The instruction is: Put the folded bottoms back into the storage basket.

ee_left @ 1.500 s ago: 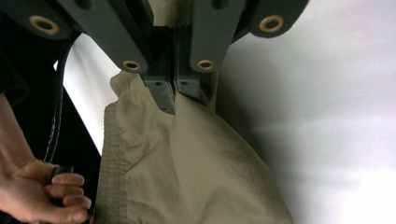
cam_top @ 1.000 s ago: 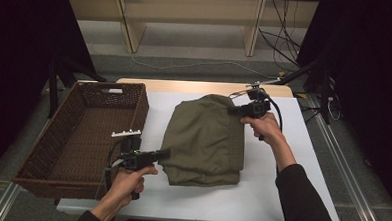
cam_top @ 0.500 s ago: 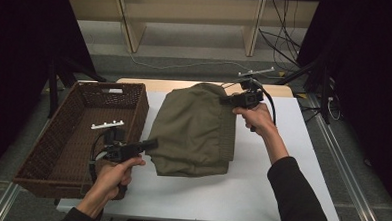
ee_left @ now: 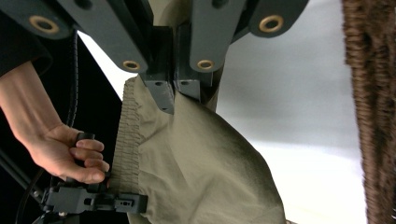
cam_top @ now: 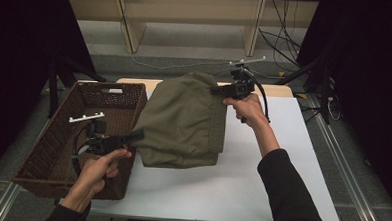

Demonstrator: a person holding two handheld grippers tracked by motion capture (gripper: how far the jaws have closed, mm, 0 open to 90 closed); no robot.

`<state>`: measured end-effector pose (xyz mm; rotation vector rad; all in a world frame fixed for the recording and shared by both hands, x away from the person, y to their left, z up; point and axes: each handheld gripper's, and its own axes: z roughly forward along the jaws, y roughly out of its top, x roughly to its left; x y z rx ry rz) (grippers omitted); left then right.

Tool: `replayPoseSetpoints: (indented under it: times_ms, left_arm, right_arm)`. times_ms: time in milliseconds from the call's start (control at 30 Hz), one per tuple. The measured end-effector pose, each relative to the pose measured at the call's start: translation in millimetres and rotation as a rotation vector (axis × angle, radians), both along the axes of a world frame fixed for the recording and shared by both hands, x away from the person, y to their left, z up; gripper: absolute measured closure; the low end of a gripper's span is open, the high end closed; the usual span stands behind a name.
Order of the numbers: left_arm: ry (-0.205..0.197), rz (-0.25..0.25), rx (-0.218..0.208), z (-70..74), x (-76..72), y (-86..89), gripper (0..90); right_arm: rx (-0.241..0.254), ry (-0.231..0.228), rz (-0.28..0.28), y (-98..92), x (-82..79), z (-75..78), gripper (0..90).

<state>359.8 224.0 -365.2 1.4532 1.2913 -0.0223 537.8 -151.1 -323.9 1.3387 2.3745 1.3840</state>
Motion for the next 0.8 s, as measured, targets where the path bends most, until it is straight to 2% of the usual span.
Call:
replayPoseSetpoints:
  times_ms: [167,400,667,800]
  left_arm:
    - [-0.011,0.017,-0.022,6.5,0.3,12.4,87.5]
    - [-0.005,0.03,-0.052,10.4,0.9,27.4,87.5]
    - [-0.018,0.049,-0.062,19.3,-3.8,46.0,87.6]
    - [-0.021,0.069,-0.083,23.0,-9.0,58.0,87.5]
  right_arm:
    - [0.003,-0.001,0.005,8.2,1.3,6.5,82.8]
    - [-0.01,-0.015,0.022,25.5,3.8,20.2,82.8]
    - [0.0,-0.022,0.039,43.3,4.8,29.7,82.8]
    - [0.011,-0.021,0.045,52.9,5.0,32.6,82.7]
